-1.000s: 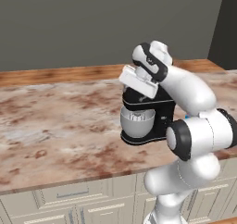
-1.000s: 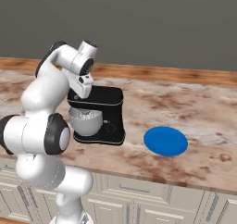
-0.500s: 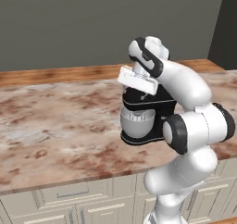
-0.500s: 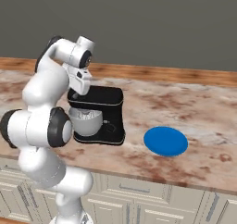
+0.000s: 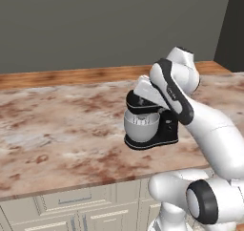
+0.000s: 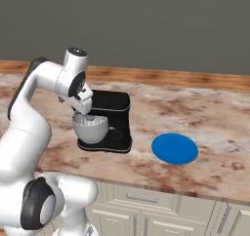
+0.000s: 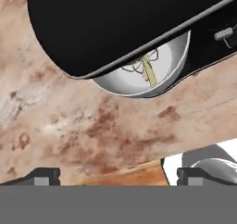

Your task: Add butter and sugar cubes to the stand mixer bowl and then turn on the stand mixer to begin making frosting.

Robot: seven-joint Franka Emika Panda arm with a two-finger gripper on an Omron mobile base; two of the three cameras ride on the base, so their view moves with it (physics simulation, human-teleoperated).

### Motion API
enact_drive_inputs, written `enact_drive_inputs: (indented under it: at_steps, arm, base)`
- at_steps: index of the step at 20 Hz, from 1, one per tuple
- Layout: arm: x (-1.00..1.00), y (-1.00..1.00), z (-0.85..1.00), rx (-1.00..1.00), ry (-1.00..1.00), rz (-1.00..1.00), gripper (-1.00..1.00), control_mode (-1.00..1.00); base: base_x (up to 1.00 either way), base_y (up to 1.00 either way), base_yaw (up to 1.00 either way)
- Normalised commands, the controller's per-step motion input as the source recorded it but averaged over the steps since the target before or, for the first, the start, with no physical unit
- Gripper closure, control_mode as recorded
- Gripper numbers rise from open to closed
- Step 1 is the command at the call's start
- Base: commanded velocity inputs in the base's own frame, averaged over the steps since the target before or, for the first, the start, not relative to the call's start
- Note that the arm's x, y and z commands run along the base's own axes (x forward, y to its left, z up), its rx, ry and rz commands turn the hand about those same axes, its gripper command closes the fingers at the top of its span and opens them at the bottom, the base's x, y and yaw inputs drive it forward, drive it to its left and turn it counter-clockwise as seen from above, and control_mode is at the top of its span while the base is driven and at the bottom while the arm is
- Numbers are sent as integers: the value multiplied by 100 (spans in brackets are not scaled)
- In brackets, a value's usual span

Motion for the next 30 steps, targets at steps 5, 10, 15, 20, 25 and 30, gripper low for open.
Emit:
enact_drive_inputs:
  at_steps: [5, 10, 15, 20, 25, 30]
  arm:
    - [-33, -38, 0, 0, -20, 0, -100, -100]
    - [0, -74, 0, -5, -10, 4, -100, -100]
    - [0, -72, 0, -14, 0, 4, -100, -100]
    - [0, -47, -17, -18, 0, 10, -100, -100]
    - [0, -28, -47, -19, 1, 9, -100, -100]
    - [0, -7, -52, -17, 0, 8, -100, -100]
  base:
    - [0, 0, 0]
    - [0, 0, 0]
    - [0, 0, 0]
    - [0, 0, 0]
    - [0, 0, 0]
    - [0, 0, 0]
